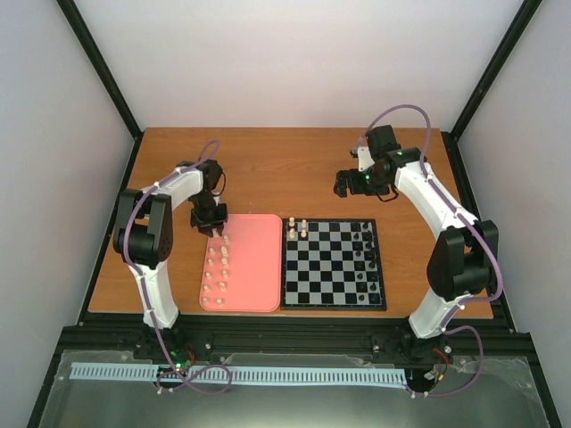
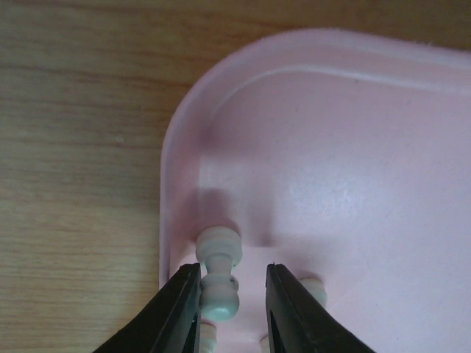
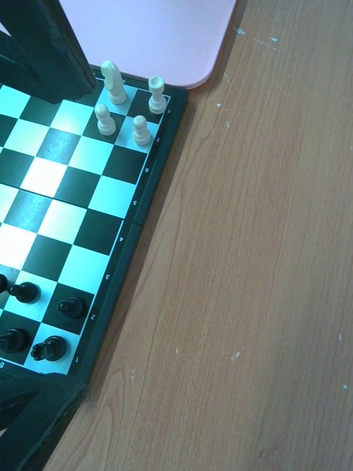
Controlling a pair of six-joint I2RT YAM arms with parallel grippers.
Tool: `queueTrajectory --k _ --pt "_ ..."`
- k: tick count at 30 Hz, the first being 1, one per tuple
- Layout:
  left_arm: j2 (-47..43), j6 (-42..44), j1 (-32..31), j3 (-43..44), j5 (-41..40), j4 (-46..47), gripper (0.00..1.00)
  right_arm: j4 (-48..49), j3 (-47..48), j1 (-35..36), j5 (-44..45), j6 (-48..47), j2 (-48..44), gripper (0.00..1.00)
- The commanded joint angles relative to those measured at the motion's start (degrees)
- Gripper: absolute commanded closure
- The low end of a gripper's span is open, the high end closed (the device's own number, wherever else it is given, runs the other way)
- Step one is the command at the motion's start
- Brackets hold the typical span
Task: Set up the chess pieces on the board
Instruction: Pick up the chess piece from the storage box, then place the chess piece on the chessboard.
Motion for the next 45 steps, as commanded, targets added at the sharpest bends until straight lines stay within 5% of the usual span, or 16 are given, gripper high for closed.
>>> queueTrajectory --k 1,17,24,36,45 --pt "1.42 0.34 0.31 3.47 -0.76 0.32 0.73 -0.26 1.49 -0.48 0.51 -0.15 0.83 0.0" --pt "0.86 1.17 0.29 2.75 -1.86 -0.56 0.98 -0.26 1.81 -0.44 0.48 -0.04 1.58 0.0" --pt "-2.57 2.71 -0.69 10.32 -3.89 -7.69 0.99 -0.25 1.85 -0.48 1.42 0.06 1.04 0.0" --pt "-0.45 -0.97 -18.82 26.95 2.33 -14.79 0.99 -0.83 2.09 -0.47 2.73 0.81 1.11 0.0" --pt "2.1 -0.98 -31.93 28.0 3.81 -13.34 0.99 -0.53 1.71 -0.48 2.97 0.81 0.9 0.0"
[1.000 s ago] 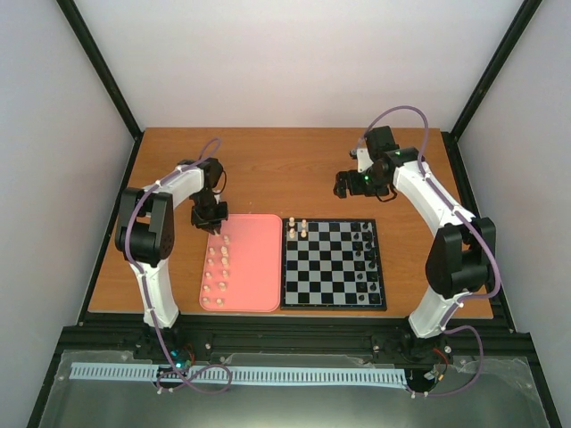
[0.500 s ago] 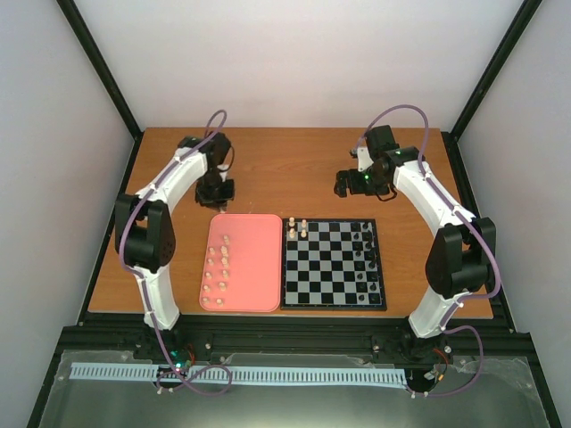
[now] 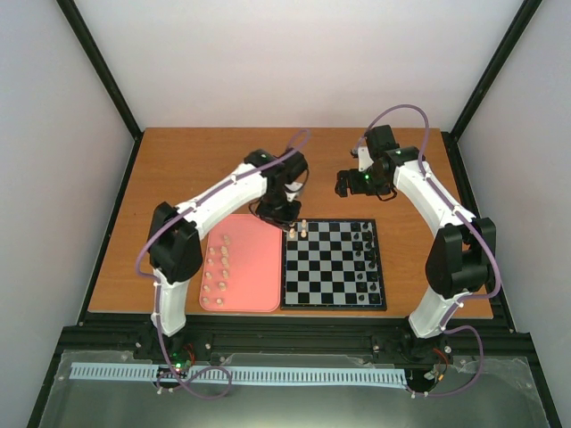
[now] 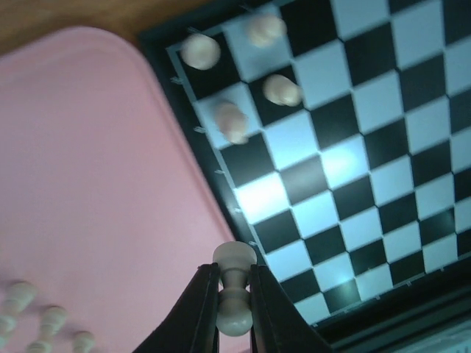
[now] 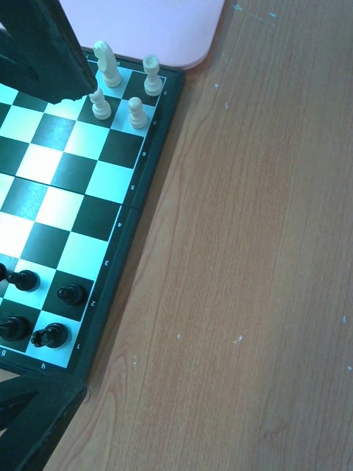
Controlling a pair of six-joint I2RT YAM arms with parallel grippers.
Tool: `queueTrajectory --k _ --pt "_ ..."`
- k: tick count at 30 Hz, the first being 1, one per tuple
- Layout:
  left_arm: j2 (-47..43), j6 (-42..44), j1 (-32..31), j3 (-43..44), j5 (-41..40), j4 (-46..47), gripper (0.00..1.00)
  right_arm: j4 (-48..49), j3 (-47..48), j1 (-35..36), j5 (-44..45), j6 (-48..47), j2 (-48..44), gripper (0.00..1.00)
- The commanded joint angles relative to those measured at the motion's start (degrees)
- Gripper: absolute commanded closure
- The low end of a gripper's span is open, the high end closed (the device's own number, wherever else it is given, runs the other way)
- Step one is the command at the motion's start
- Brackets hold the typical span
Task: Set up the chess pieces on the board
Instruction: Place the chess piece on the chessboard.
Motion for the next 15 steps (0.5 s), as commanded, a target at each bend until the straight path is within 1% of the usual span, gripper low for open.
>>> queueTrajectory --k 1,9,15 --pt "1.19 -0.6 -3.45 1.49 1.78 -1.09 0.99 -0.03 1.13 -0.5 0.75 0.53 -0.17 0.0" --pt "7.31 3.2 -6.8 4.36 2.8 -0.83 0.99 -0.17 1.37 -0.46 0.86 0.39 0.04 0.0" --pt "12.18 3.76 -7.12 7.0 3.02 -0.26 0.99 -0.23 1.27 -0.43 1.07 0.3 -0.3 0.0"
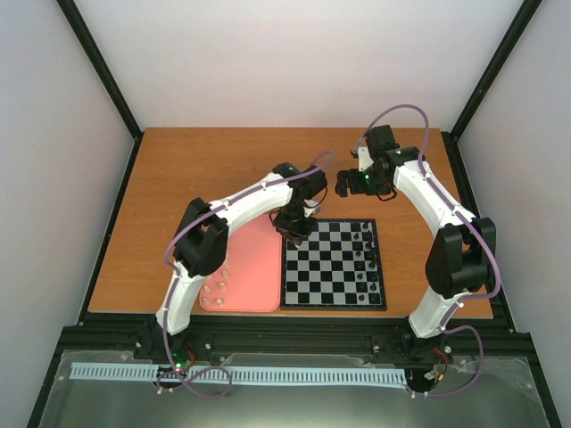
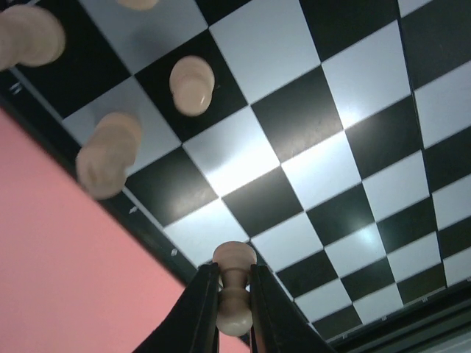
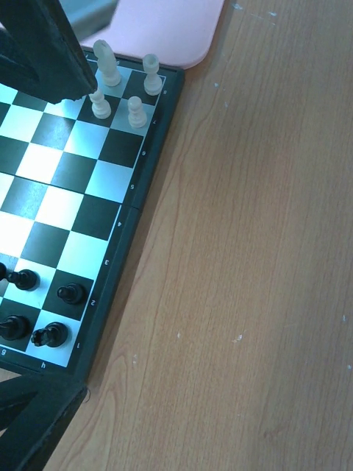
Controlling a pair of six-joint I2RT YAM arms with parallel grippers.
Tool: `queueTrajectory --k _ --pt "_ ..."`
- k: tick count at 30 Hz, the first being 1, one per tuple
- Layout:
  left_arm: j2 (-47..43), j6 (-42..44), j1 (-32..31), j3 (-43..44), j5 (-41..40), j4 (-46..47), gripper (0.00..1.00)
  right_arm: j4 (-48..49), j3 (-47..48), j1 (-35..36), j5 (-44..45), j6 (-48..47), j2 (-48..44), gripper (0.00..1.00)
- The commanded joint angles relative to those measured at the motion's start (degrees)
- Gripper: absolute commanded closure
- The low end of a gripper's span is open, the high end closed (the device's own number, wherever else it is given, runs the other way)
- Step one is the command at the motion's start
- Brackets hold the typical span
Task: Set up the chess pieces on the board
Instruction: Place the chess piece on the chessboard.
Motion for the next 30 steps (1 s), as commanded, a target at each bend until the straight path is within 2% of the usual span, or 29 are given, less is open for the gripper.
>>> queueTrajectory --k 1,23,26,30 --pt "3.16 1.76 -0.83 4.37 0.76 -0.45 0.99 -0.27 1.18 -0.5 0.98 0.31 -0.33 0.0" --pt "8.68 1.76 -0.85 6.7 1.81 1.98 0.99 -0.19 1.03 -0.51 2.36 0.28 -0.15 0.0" --pt "8.77 1.77 -0.85 5.86 1.77 2.37 0.95 -0.19 0.85 -0.57 2.44 0.2 -0.32 0.0" --pt "8.53 1.43 -0.83 5.46 0.99 3.15 0.94 -0.11 0.72 -0.51 2.53 0.21 -0.28 0.0"
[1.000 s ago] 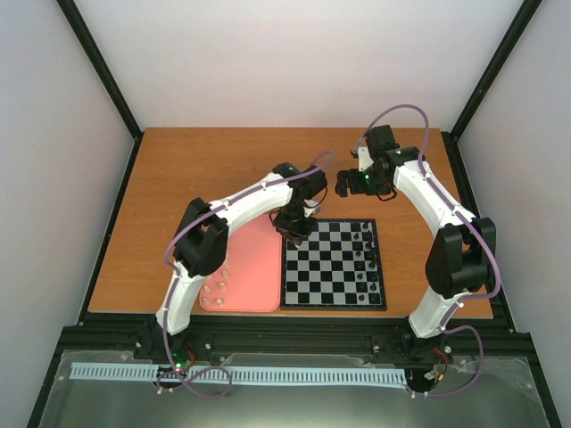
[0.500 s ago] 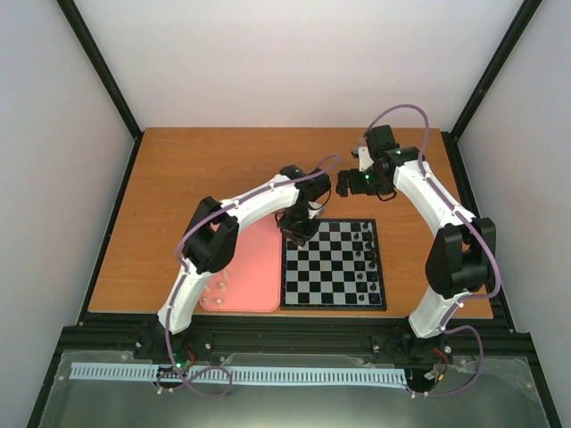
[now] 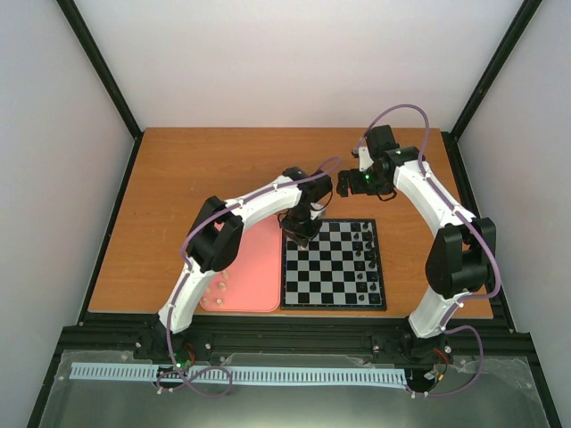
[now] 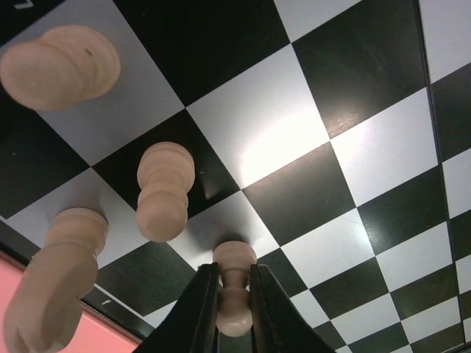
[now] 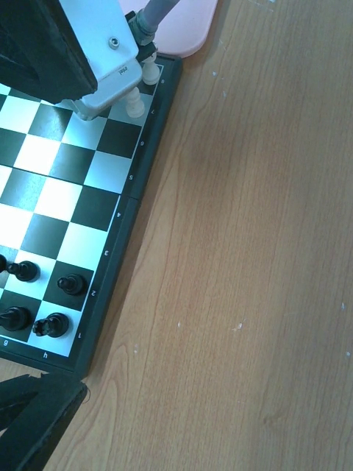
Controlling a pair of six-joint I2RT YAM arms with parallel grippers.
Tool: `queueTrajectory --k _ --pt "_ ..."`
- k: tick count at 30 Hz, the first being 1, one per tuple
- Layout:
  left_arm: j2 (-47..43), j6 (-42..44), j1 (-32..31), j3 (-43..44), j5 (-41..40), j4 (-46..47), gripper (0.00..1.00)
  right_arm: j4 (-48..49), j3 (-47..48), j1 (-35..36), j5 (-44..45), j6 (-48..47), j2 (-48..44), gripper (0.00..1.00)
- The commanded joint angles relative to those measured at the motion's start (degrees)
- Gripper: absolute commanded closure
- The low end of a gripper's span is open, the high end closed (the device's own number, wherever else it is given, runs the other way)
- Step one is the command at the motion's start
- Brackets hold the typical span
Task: Set up the chess pieces on the board
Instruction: Place the chess piece on the chessboard.
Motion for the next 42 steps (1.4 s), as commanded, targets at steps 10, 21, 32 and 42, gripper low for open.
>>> queueTrajectory --k 10,21,32,42 --pt "0.5 0.25 -0.56 1.2 -1.6 1.58 0.94 -0.11 0.68 -0.55 0.99 0.17 -0.21 0.0" --pt "1.19 0.05 -0.56 0.93 -2.28 2.04 0.92 -0.02 0.75 -0.59 0.72 0.14 0.0 0.0" --pt "1.18 0.32 -0.56 0.9 -2.19 1.94 0.83 -0.02 0.74 -0.57 0.44 0.14 0.24 0.0" --pt "-0.87 0.91 -0.56 0.67 -1.81 1.77 0.74 -0.11 1.16 -0.54 0.43 0.25 0.24 0.0"
